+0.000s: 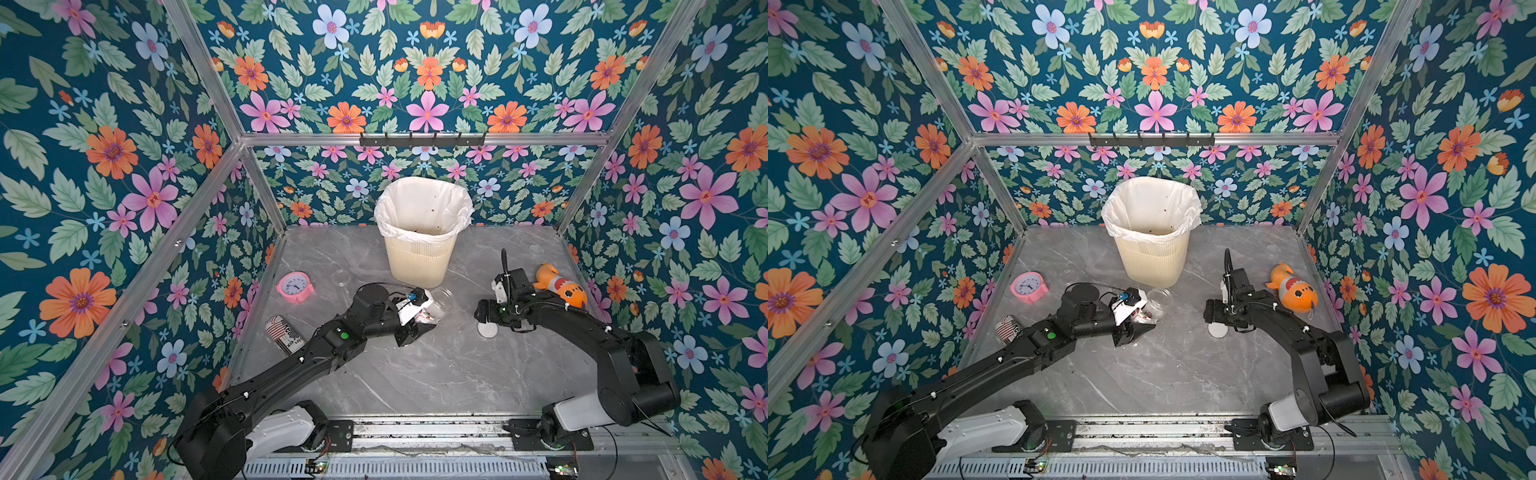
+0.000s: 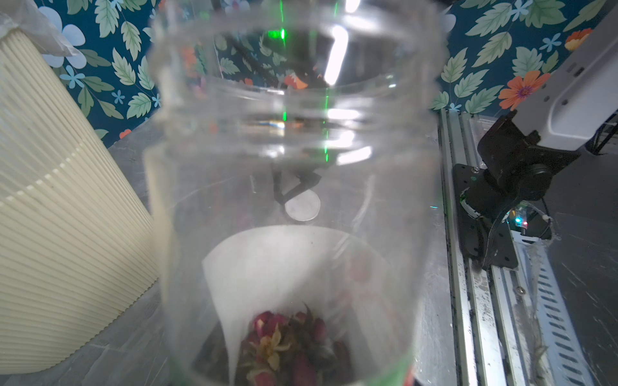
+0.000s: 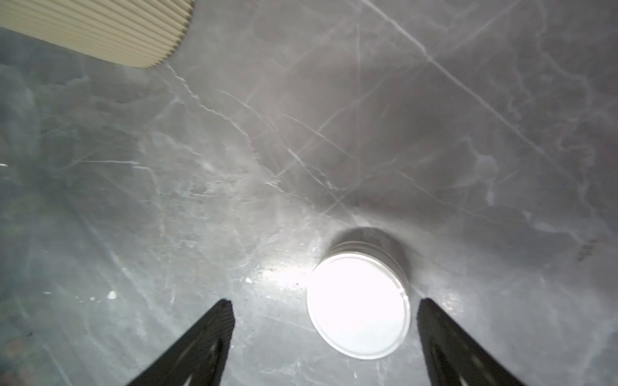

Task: Empty the moldy dried flower tea in the jars
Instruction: Place the lid at the center of the board, then pour the moldy dried flower tea into the trash bin.

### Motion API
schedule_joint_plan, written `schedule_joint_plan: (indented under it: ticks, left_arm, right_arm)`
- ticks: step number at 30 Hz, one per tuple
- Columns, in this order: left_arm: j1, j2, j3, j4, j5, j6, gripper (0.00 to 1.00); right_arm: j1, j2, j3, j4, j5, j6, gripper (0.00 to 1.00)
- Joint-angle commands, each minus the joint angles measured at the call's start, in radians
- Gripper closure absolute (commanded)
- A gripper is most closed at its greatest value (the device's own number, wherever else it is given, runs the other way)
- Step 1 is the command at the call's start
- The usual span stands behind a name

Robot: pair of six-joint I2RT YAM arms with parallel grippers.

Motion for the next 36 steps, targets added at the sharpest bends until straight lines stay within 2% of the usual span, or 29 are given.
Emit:
schedule_joint_plan:
  ticks: [1, 6, 10, 14, 21, 24, 29, 33, 36]
  left_arm:
    - [0.001, 0.001, 0.005, 0.073, -0.002, -0.041, 0.47]
    - [0.001, 0.004, 0.003, 0.129, -0.007, -0.093, 0.47]
    - [0.002, 0.018, 0.017, 0.163, -0.017, -0.136, 0.47]
    - [0.001, 0.033, 0.020, 0.233, -0.011, -0.195, 0.46]
    - [0.002, 0.057, 0.035, 0.298, 0.026, -0.255, 0.46]
    - [0.000, 0.069, 0.040, 0.317, 0.059, -0.271, 0.47]
    - [-0.001, 0.082, 0.055, 0.358, 0.109, -0.300, 0.47]
    - [0.001, 0.087, 0.067, 0.370, 0.072, -0.317, 0.46]
    - [-0.002, 0.088, 0.065, 0.394, -0.002, -0.347, 0.46]
  right_arm:
    - [-0.002, -0.069, 0.006, 0.009, -0.105, -0.028, 0.13]
    - [-0.001, -0.184, -0.001, 0.040, -0.299, -0.136, 0.13]
    - [-0.001, -0.292, -0.054, 0.137, -0.477, -0.182, 0.12]
    - [0.000, -0.372, -0.101, 0.312, -0.603, -0.096, 0.05]
    - [0.016, -0.396, -0.156, 0.805, -0.750, 0.153, 0.01]
    - [0.037, -0.387, -0.171, 0.952, -0.785, 0.167, 0.01]
    - [0.077, -0.332, -0.136, 1.038, -0.844, 0.152, 0.01]
    - [0.125, -0.306, -0.101, 1.041, -0.803, 0.117, 0.01]
    - [0.165, -0.282, -0.091, 1.069, -0.749, 0.121, 0.01]
